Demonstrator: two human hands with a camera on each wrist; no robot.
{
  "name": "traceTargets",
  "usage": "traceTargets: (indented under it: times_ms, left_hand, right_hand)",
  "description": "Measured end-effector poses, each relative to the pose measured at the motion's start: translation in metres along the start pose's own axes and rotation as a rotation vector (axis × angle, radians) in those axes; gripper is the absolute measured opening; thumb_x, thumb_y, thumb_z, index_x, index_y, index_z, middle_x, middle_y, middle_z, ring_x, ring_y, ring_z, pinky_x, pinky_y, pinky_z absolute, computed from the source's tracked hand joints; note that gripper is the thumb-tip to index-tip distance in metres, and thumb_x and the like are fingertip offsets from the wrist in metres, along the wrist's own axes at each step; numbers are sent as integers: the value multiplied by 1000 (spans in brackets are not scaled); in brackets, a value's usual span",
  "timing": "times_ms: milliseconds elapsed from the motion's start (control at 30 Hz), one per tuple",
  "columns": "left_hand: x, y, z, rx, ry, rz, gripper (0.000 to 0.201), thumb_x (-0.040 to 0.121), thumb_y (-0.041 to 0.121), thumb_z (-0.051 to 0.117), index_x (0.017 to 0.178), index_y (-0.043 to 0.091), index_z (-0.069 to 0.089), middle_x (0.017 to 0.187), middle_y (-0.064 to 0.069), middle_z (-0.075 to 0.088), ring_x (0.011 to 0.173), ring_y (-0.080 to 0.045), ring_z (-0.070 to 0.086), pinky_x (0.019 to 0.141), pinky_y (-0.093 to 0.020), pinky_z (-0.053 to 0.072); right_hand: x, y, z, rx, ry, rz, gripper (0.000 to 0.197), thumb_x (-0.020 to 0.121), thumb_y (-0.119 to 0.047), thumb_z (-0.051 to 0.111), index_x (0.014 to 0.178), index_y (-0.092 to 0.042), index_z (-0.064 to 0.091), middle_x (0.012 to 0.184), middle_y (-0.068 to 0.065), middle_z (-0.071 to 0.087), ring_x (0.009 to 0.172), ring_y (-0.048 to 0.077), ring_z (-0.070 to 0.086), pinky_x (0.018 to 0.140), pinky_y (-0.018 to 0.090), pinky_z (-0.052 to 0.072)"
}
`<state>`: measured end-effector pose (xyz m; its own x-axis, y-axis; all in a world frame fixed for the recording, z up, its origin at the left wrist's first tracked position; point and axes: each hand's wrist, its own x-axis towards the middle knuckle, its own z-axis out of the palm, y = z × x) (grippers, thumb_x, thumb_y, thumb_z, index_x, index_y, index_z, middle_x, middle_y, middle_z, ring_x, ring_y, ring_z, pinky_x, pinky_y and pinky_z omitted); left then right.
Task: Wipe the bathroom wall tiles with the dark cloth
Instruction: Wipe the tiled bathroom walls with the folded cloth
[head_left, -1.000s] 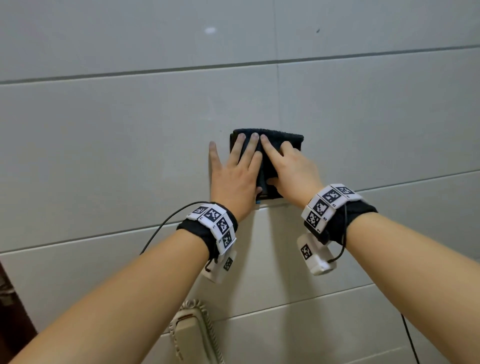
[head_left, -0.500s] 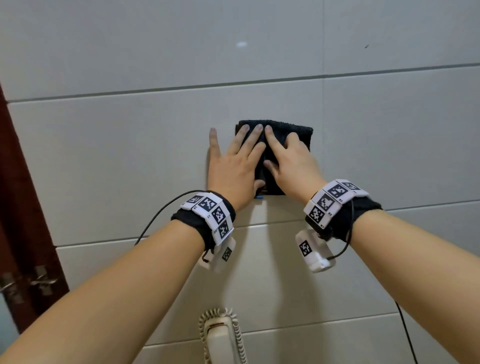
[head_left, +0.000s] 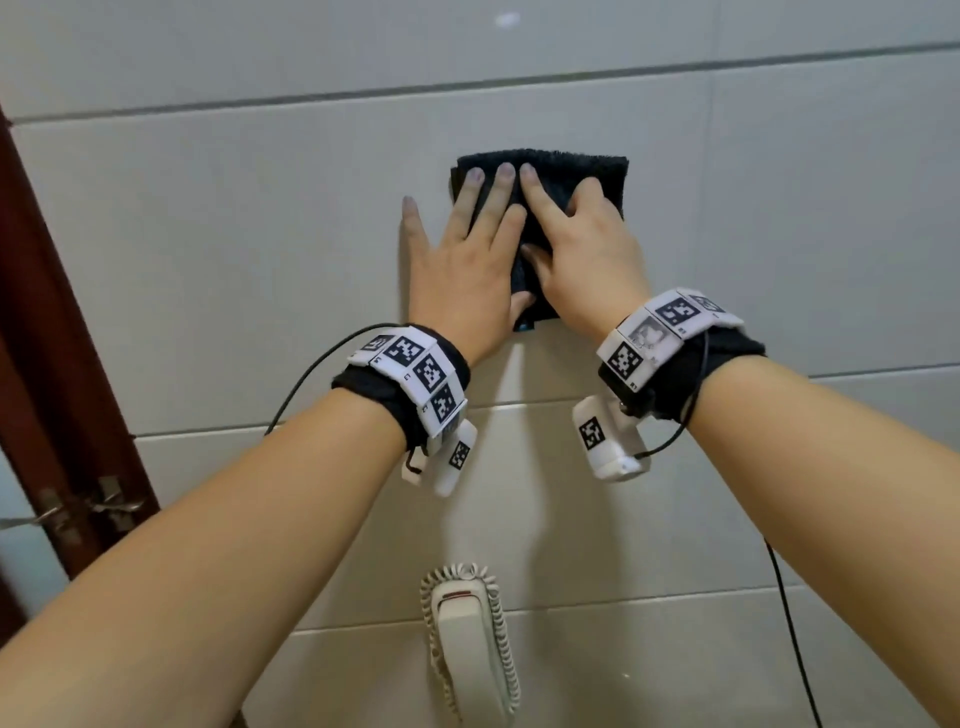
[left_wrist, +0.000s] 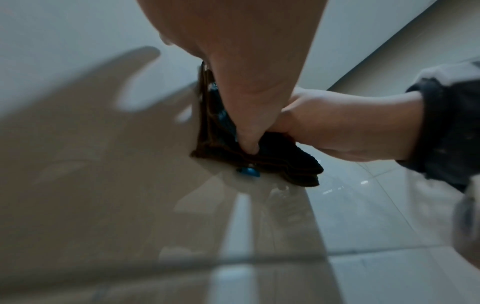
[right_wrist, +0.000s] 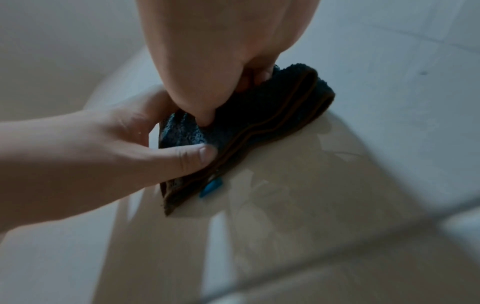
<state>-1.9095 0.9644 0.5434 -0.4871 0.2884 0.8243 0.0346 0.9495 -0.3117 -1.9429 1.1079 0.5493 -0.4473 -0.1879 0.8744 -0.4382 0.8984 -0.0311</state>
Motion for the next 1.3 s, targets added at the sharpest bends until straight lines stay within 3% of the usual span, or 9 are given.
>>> traceTargets:
  times_ms: [267,600,933,1133,1300]
  left_hand:
    - [-53,21,27,36,-54,57,80,84,57,63,146,19,31,168,0,1,154,-24,2,113,-71,11]
    - [-46,16,24,54,-27,104,80,79,60,67,141,18,38,167,1,6,154,-24,4,113,-72,5]
    - [5,21,8,36,34,120,79,78,59,68,140,18,41,167,2,10,154,-22,6,113,-72,1]
    - [53,30,-12,35,35,104,81,80,58,66,144,20,35,167,4,6,154,-20,2,113,-72,1]
    - [86,42,-22,-24,29,59,83,81,56,67,146,20,31,167,6,0,154,-18,-4,113,-71,1]
  right_hand:
    - [-62,7,19,22,-96,7,71,94,-35,58,155,-29,23,103,12,41,86,25,43,64,39,47]
    - [-54,15,16,40,-103,2,69,94,-31,59,154,-27,25,99,9,39,85,26,42,65,41,47]
    - [-16,39,-9,8,-27,23,68,94,-36,56,154,-34,23,99,1,30,86,19,37,61,34,37]
    - [23,58,-40,13,-19,31,69,95,-39,55,154,-36,20,107,6,38,88,18,36,70,35,41]
    - [50,77,-62,77,-25,45,70,95,-39,56,154,-39,19,106,2,35,90,16,39,83,37,47]
